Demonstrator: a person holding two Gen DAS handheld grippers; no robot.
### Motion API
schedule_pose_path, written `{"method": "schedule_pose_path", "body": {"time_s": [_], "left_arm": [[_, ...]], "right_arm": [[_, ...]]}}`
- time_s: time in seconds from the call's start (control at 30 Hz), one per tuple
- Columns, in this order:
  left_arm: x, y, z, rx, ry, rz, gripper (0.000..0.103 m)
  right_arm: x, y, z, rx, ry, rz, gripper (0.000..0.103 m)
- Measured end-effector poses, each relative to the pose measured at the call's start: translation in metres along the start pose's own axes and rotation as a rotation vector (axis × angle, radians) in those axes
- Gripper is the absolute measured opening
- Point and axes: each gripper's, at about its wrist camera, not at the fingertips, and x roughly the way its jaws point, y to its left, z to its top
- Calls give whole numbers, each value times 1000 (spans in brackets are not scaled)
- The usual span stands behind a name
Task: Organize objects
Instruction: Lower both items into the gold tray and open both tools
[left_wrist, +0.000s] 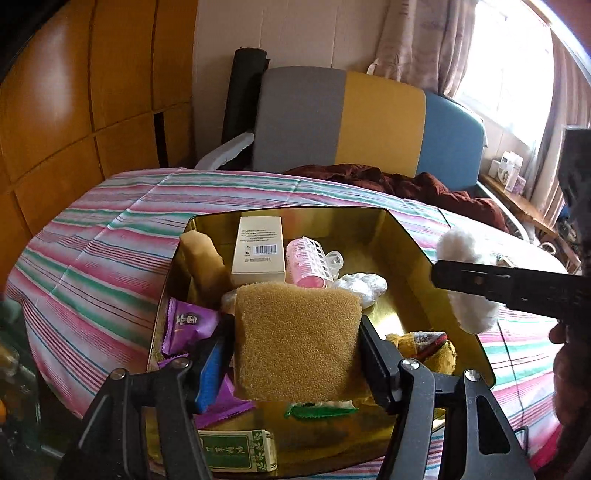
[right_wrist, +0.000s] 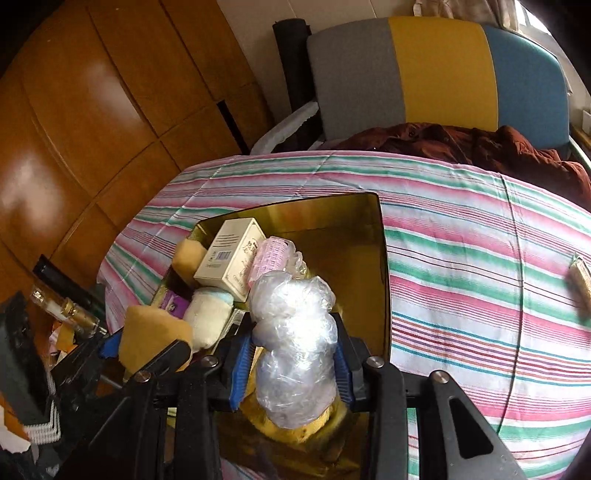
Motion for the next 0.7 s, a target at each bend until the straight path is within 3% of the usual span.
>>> {"method": "schedule_pose_path", "body": {"time_s": [0.23, 0.3, 0.43, 0.53, 0.7], "left_arm": [[2, -8, -2, 41, -3, 46, 67], [3, -8, -3, 42, 0, 54, 70], [1, -7, -2, 34, -7, 53, 81], [-1, -8, -2, 36, -13, 49, 82], [-4, -9, -3, 40, -18, 54, 85]], "right_arm": [[21, -8, 4, 44, 20, -6, 52], [23, -11, 2, 59, 23, -3, 58], [22, -15, -3, 73, 32, 0, 60], [17, -16, -5, 73, 25, -13, 69], [7, -18, -10, 67, 11, -38, 70]]}}
